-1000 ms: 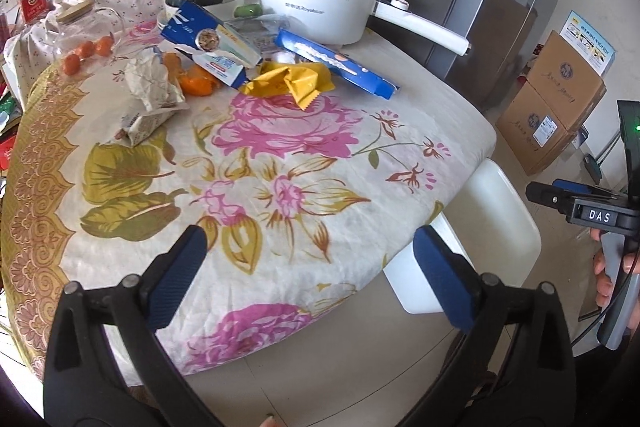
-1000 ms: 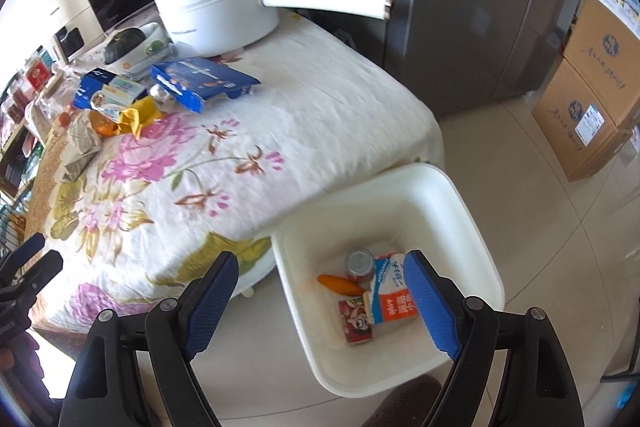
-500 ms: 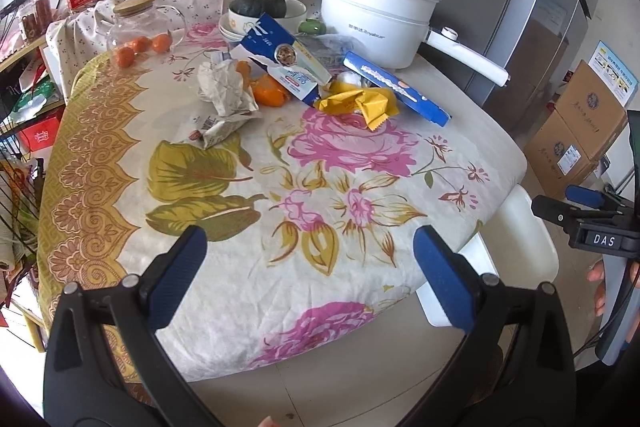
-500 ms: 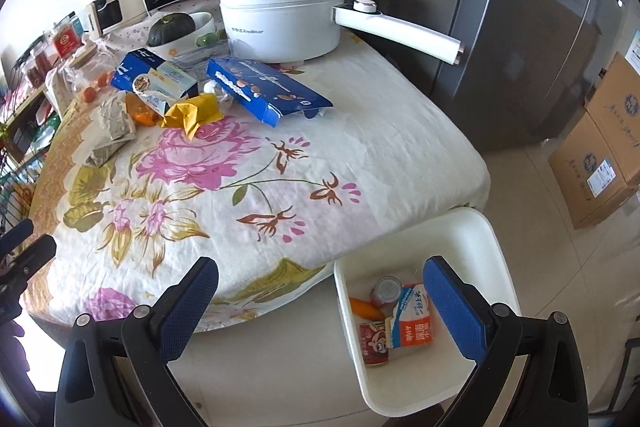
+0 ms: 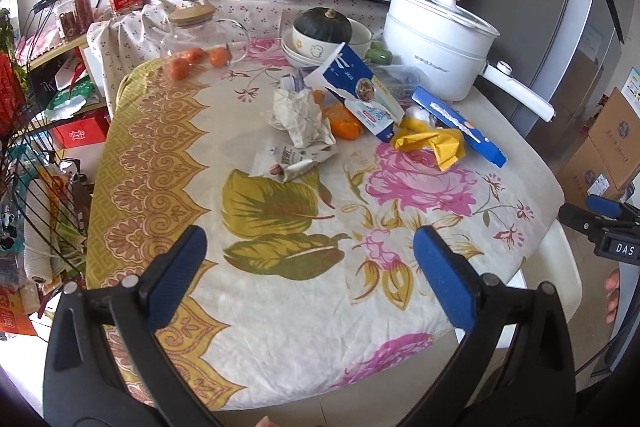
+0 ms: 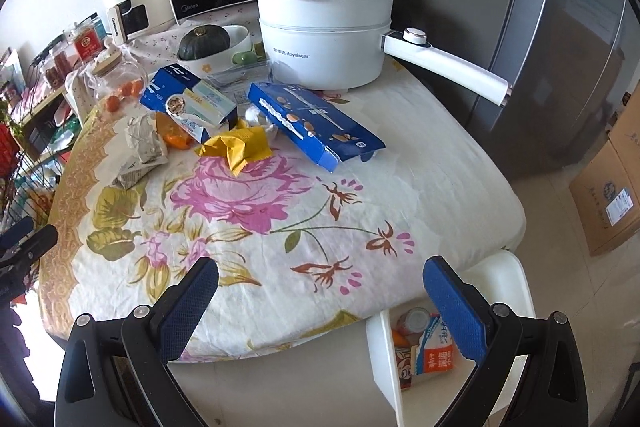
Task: Collect trash
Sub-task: 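Move both tools back over the table, then grasp the white snack wrapper with the left tool while the right tool reaches the yellow bag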
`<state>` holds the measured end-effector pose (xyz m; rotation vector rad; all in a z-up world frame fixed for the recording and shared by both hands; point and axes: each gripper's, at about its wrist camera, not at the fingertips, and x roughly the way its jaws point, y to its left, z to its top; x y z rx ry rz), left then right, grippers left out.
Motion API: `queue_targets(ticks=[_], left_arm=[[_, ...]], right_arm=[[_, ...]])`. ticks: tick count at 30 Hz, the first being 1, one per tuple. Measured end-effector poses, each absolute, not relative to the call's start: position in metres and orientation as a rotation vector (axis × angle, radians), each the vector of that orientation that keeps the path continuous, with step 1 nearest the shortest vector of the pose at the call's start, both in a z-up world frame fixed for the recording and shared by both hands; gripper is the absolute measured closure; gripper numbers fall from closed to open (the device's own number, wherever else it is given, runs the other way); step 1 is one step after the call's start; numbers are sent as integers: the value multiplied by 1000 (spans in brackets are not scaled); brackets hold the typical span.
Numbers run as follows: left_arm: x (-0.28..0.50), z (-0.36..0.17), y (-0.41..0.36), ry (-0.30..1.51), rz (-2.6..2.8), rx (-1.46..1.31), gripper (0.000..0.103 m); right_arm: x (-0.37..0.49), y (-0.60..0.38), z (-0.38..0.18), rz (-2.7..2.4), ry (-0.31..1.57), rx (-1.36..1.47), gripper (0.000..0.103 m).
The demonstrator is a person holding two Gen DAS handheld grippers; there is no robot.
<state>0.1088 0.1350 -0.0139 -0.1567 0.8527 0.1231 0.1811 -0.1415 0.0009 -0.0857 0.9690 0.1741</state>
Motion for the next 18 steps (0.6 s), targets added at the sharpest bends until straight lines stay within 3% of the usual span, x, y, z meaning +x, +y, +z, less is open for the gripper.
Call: queue_targets(ticks=[7,18], left_arm=[[131,-31,166,861,183,-135,0],[178,-61,162,888,50,-123,0]], right_arm=[[204,-138,4,166,915,-71,0],[250,-127,-32,207,1015,-23,0]])
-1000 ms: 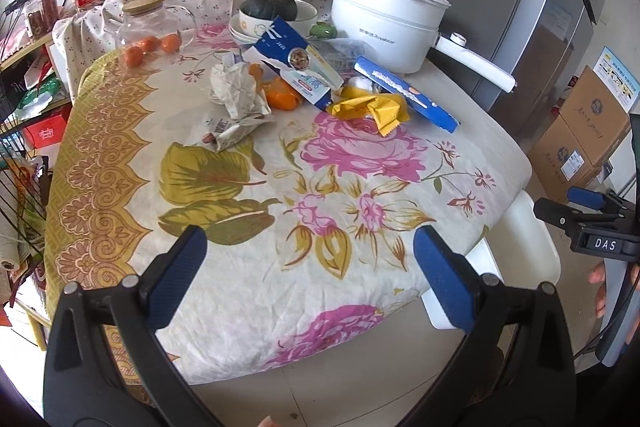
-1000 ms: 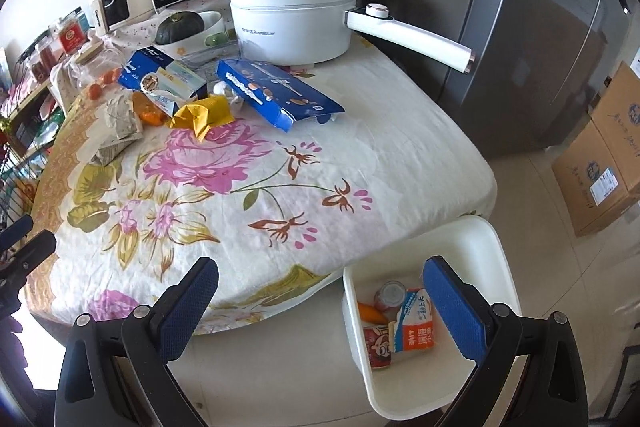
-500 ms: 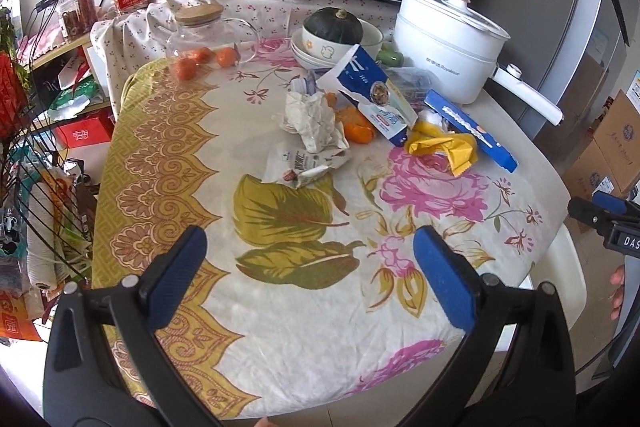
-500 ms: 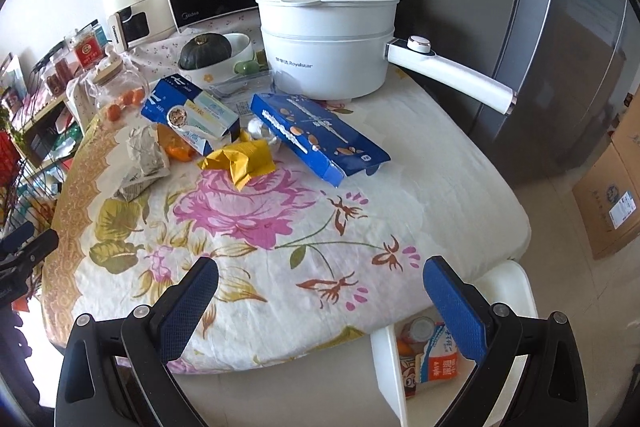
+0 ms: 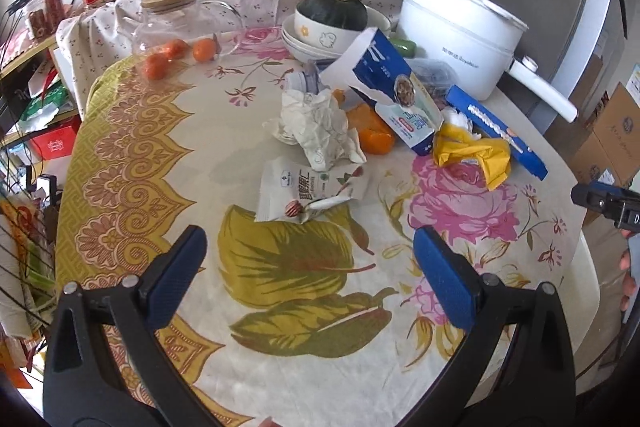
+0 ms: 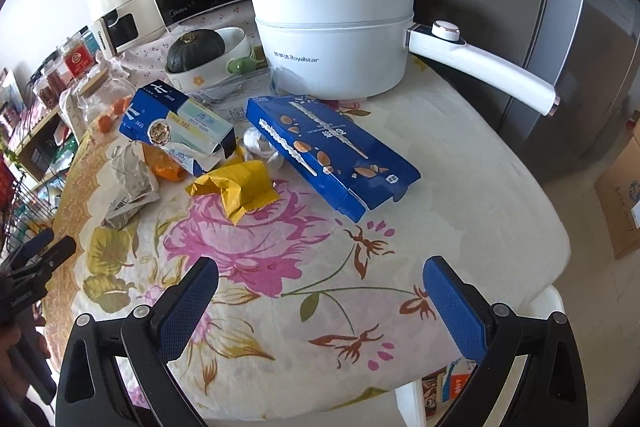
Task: Collect trash
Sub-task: 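Grasp the white snack wrapper with the left tool while the right tool reaches the yellow bag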
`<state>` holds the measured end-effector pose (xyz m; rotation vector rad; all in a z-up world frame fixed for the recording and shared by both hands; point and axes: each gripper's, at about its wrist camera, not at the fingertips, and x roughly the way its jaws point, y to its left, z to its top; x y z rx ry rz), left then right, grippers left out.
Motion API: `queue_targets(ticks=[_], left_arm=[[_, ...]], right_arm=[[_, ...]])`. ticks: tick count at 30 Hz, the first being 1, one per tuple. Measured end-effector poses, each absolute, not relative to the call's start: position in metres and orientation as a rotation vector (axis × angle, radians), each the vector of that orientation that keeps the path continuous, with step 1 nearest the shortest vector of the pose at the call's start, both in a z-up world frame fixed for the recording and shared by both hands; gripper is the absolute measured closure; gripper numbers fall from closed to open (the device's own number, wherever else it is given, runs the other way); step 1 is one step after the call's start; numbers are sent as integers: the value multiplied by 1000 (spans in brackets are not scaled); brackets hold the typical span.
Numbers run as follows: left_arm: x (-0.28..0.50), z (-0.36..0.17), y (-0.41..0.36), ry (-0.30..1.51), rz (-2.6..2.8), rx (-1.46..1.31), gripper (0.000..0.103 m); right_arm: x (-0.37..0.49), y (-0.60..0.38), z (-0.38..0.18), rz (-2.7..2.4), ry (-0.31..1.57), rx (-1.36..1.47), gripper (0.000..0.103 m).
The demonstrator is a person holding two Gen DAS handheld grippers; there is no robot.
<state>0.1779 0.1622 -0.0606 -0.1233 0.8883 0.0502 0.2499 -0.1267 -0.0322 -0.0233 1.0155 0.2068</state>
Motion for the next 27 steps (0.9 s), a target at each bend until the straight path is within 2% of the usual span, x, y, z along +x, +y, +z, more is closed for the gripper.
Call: queue_targets(ticks=[6,12,19,23,25,27], left_arm=[[197,-82,160,920,27,-118,1],[213,-81,153,861,14,-84,4],[226,-94,143,894,-66,-43,35],[228,-99,142,905,-72,-23,46],[230,-100,141,916,-83,-19,61],[230,-102,140,928,-95,-19,71]], right_arm=[[265,-122,-43,211,1040,-20,0],[277,-113,-48,237,1048,20,0],[290,-102,-55,293,1054,168,0],[300,-95,-61,312,1047,247,0],[305,-91,-67,324,1053,287,1],[310,-89,-74,331,1061,331,5]])
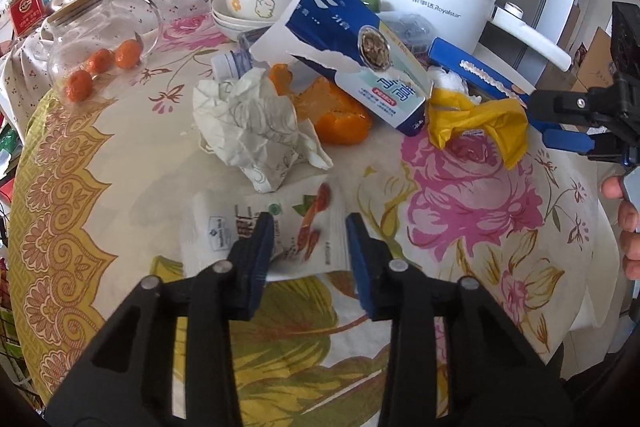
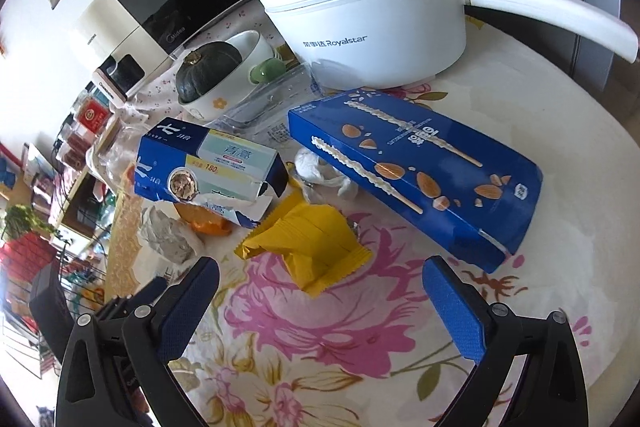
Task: Collect trash
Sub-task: 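Grasp the white snack wrapper with the left tool while the right tool reaches the yellow bag, then grasp the yellow bag and foil wrapper with the right tool and lift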
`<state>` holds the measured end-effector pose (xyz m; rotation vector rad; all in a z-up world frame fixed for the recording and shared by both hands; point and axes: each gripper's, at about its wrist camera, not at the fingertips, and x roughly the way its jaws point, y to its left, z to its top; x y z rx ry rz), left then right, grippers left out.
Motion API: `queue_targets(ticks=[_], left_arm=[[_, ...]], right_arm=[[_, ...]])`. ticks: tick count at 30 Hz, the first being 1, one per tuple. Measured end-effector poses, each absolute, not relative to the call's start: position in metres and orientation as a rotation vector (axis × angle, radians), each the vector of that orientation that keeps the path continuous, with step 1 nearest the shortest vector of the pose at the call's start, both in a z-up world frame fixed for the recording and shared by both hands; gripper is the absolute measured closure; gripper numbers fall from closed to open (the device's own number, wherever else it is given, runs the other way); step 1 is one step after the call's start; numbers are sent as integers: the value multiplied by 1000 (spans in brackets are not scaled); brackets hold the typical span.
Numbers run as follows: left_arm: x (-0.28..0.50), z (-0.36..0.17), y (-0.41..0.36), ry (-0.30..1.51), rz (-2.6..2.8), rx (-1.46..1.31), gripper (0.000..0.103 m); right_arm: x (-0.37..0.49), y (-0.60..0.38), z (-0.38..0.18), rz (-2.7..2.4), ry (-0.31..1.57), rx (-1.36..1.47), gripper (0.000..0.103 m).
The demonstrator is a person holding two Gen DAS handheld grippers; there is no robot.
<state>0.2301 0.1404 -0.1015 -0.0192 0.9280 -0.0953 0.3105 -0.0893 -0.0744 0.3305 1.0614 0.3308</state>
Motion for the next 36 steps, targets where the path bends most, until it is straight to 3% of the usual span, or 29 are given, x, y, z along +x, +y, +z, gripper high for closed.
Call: queue_targets(ticks=[2,7,9,12,13,14,36], left_arm=[[230,-103,139,939,-105,-17,72],[229,-101,136,963,-131,-35,81],[228,-99,138,973,-131,-54,85],[225,-95,141,986,-132,-83,88],[223,-94,141,987,-132,-90,88],[221,-92,142,986,-133,-100,89],[156,-55,125,941,-229,-179,92]], right_arm=[[316,-88,-82,339,1075,366,21],[323,-82,-98,378,1099,442,43],[323,-77,-98,386,1098,433,47],[320,-71,-95,413,1094,395,65],[319,-70,-94,422,1099,381,92],[318,-68,-93,426,1107,365,97],[233,-128,-33,433,1056,245,97]])
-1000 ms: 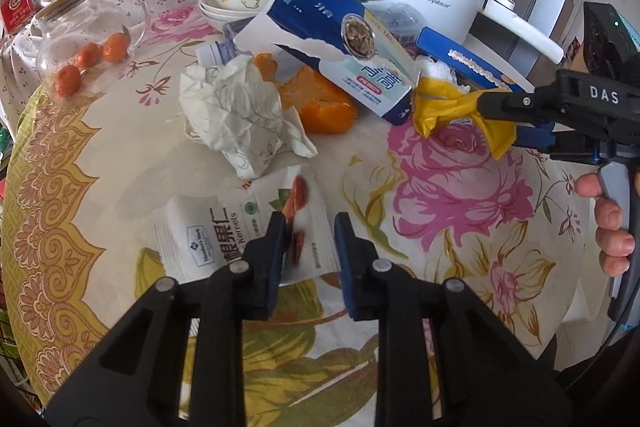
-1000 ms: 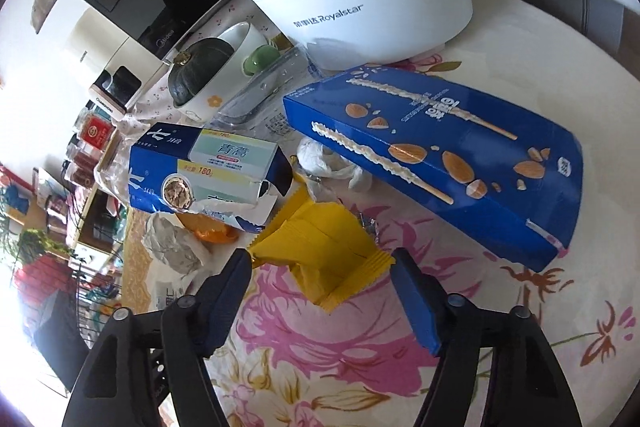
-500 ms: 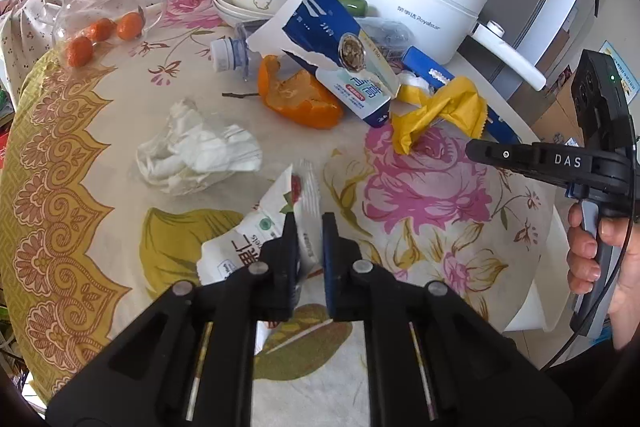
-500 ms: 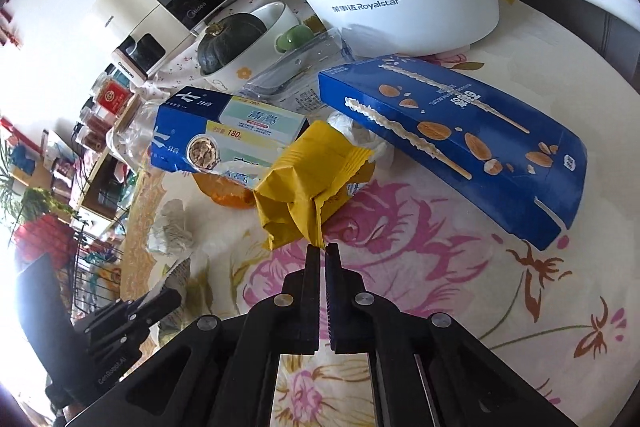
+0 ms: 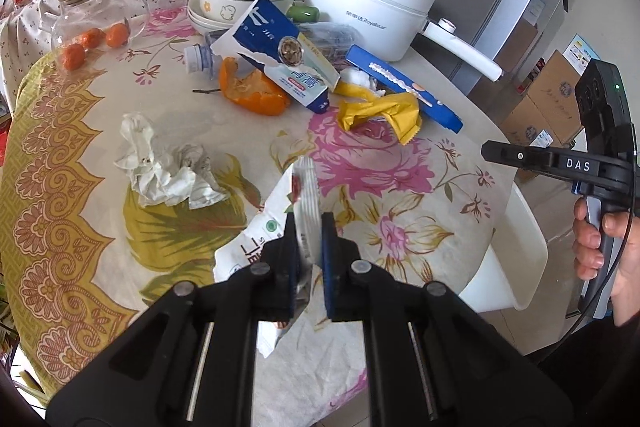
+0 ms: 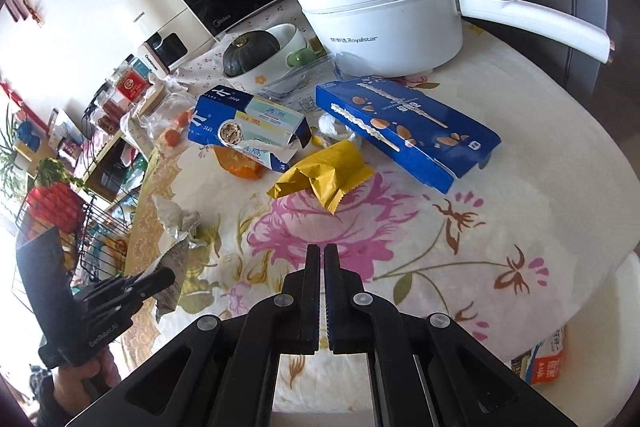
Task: Collect trash
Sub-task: 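Grasp the yellow bag and foil wrapper with the right tool and lift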
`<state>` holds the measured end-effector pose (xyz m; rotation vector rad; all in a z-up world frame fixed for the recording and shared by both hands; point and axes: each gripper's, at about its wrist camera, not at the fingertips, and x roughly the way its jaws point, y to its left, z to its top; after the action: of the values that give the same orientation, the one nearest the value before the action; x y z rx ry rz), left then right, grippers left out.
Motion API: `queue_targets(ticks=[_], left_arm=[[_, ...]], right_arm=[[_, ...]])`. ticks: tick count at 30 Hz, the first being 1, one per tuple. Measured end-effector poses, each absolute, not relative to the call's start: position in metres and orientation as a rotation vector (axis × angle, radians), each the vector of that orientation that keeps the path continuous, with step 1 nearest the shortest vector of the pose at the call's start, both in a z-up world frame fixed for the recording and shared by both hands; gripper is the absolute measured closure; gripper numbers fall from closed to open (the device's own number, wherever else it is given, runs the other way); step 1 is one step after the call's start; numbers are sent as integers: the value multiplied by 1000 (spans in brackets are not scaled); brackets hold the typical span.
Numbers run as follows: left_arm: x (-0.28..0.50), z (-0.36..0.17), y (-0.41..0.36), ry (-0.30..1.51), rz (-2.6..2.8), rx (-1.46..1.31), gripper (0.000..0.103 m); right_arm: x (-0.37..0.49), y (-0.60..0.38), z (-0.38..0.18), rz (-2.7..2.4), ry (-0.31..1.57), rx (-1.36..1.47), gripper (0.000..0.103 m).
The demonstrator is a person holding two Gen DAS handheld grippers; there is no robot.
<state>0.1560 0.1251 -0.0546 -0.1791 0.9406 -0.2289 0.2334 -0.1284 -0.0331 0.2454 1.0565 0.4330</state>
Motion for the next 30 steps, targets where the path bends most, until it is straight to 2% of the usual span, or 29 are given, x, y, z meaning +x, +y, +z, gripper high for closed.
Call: queue_targets(ticks=[1,3,4,5,6,7,21,22,23,26,30], left_arm=[[153,-52,123,935,-229,-177,92],[148,-48,122,924,-222,-167,92],[146,-45,121,919,-217,-158,92],[145,-42,121,914,-212,-150,92],[145,-39,122,907,-206,-140,92],[144,-36,124,898,-197,-135,92],[147,-41,154,921,-137,-183,92],[147,-42,154,921,-137,-183,92],[147,-42,154,922,-138,-182,92],[146,-41,152,922,-144,-180,92],[144,-38,147,918,-158,-176,92]], right_arm=[[232,-132,-33,424,1062,254,97],[232,-136,-34,410,1069,279,87],[233,-137,-35,398,1074,290,69],[234,-136,-36,383,1076,295,42],[237,-133,-38,372,1069,296,31],[241,-129,-39,372,1065,294,27],[334,-86,-93,241,1178,521,27],[336,-86,-96,231,1186,528,29],[338,-86,-99,221,1196,529,39],[336,-88,-105,221,1216,523,58],[321,-98,-98,248,1208,494,63]])
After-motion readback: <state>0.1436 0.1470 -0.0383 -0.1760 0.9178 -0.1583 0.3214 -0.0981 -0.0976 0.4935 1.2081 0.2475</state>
